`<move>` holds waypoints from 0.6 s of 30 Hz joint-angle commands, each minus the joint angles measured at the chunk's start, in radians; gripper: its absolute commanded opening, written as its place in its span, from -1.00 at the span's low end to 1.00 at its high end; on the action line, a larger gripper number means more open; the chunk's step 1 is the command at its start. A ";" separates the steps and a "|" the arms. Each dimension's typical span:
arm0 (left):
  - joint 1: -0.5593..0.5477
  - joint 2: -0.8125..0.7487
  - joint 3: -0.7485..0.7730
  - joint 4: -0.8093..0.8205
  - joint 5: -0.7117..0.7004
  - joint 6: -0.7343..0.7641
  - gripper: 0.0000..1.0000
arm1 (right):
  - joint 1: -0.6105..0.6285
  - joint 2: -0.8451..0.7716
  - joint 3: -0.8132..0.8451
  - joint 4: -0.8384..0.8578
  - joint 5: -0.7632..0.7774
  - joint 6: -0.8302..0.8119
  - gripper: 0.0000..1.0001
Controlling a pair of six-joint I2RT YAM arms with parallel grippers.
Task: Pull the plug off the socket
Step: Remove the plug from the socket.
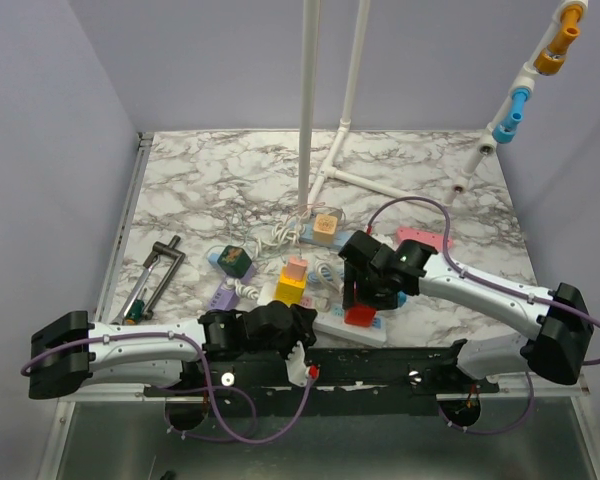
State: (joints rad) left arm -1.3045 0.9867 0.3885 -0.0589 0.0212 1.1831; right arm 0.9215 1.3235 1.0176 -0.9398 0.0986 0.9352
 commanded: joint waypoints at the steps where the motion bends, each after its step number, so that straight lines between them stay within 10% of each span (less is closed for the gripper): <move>1: -0.011 0.038 0.002 -0.230 0.163 0.024 -1.00 | 0.100 -0.046 0.118 0.030 0.083 0.013 -0.99; 18: -0.018 -0.022 -0.090 -0.158 0.099 0.191 -1.00 | -0.125 -0.027 0.053 0.141 -0.138 -0.117 -0.99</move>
State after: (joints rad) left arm -1.3018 0.9501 0.3523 -0.0410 0.0273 1.2491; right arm 0.8753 1.3258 1.0462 -0.9802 0.0753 0.9493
